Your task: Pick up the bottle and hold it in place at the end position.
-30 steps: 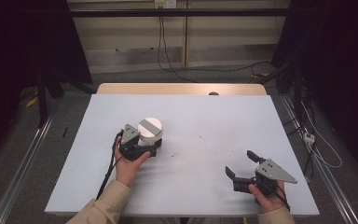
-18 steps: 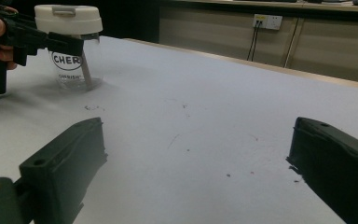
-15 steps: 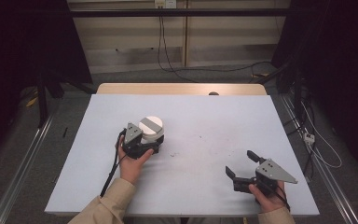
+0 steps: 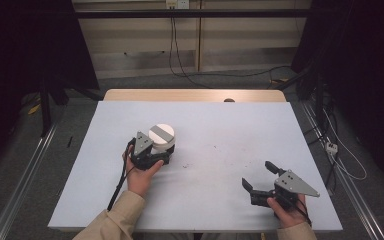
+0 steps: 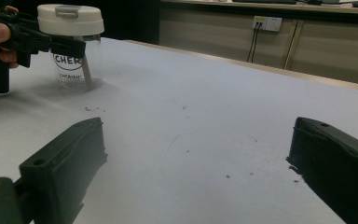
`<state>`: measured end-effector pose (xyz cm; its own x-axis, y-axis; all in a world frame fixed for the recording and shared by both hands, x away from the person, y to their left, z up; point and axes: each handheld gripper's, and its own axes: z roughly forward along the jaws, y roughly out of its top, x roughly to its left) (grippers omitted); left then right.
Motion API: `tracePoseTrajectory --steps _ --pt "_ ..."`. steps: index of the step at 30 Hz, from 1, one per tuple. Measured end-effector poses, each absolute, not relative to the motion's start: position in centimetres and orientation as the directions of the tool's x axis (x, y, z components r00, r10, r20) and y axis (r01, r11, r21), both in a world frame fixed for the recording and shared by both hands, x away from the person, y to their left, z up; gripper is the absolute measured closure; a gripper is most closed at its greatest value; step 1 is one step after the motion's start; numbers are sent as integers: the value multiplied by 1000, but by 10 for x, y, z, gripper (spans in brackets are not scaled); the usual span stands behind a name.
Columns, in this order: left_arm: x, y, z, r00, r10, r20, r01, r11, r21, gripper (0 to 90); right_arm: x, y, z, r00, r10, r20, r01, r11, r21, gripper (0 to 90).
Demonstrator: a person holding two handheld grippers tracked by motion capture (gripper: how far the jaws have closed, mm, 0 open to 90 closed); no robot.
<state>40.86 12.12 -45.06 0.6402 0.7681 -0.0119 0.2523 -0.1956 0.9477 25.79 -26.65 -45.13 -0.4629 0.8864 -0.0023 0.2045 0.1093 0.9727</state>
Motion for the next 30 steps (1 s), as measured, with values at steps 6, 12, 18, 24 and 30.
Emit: tracePoseTrajectory --steps 6,12,18,24,30 --pt "408 122 -448 653 757 -23 233 -172 957 185 258 -266 -451 -463 886 -1 205 109 973 29" --pt "412 120 -445 664 747 -28 210 -151 966 185 259 -266 -451 -461 887 0 205 107 973 29" --pt "418 111 -444 694 720 -6 194 -179 965 185 258 -267 -451 -455 890 0 202 103 974 29" --pt "424 101 -444 717 696 -38 217 -171 961 185 259 -267 -451 -458 889 1 204 104 973 28" --pt "429 93 -445 726 687 -37 222 -183 958 185 259 -267 -452 -459 888 2 205 104 973 28"
